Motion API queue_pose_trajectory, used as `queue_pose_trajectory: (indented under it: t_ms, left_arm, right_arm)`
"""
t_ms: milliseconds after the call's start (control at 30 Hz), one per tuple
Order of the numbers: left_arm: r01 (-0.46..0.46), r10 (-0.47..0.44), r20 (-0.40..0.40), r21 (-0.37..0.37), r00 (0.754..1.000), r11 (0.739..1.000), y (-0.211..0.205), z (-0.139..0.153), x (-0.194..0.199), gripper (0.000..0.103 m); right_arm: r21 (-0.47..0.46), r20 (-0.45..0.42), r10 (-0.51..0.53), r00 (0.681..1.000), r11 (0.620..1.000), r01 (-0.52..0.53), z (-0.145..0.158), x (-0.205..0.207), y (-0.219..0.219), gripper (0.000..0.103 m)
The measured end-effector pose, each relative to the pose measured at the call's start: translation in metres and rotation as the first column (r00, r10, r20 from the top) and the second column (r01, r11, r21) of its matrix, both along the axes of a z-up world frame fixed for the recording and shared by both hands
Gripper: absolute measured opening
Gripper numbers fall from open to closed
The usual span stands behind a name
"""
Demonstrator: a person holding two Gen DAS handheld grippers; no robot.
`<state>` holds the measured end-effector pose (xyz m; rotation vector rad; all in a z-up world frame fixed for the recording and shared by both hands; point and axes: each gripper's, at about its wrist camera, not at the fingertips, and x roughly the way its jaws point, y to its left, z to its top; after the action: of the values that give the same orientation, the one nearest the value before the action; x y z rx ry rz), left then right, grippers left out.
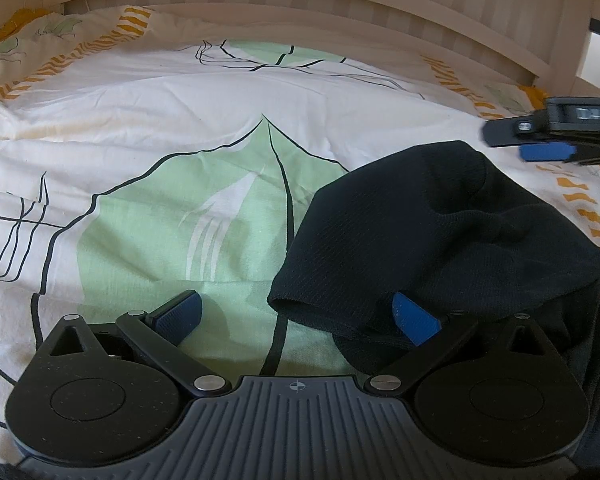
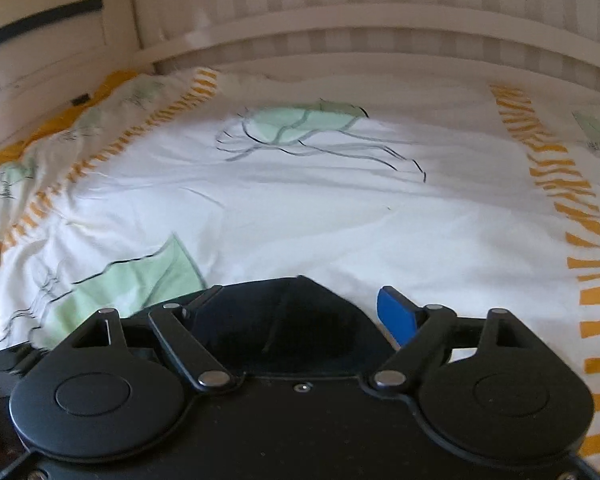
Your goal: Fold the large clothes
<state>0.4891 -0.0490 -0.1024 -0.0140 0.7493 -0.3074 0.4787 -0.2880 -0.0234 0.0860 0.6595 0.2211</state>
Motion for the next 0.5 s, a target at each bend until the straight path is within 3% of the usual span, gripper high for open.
queue_pose_trajectory:
  t_ms: [233,267,300,400,500]
  left_arm:
    - [0.004,-0.004,-0.007,0.011,1.0,1.0,-0.001,0.003,0.002,0.103]
    - [0.006,-0.006,-0.016,0.004,1.0,1.0,0.0,0.005,0.004,0.102]
    - [0.015,-0.015,-0.032,-0.008,0.999,1.0,0.002,0.008,0.006,0.101]
    - [0.04,-0.045,-0.059,-0.074,0.997,0.996,0.008,0.026,0.005,0.1]
    - [0.128,-0.134,-0.028,-0.171,0.991,0.977,0.007,0.047,-0.011,0.1]
  right_arm:
    - [0.061,-0.074,0.0,0.997,0.998,0.005,-0.029,0.032,0.0,0.082]
    - [0.072,-0.091,0.006,0.996,0.997,0.001,-0.031,0.034,-0.001,0.066]
    - [0.091,-0.113,0.017,0.993,0.996,-0.007,-0.034,0.036,-0.002,0.041]
    - [0.103,-0.126,0.032,0.992,0.995,-0.019,-0.032,0.033,-0.003,0.027]
    - [0.083,-0.073,0.038,0.997,0.996,-0.032,-0.019,0.023,-0.001,0.026]
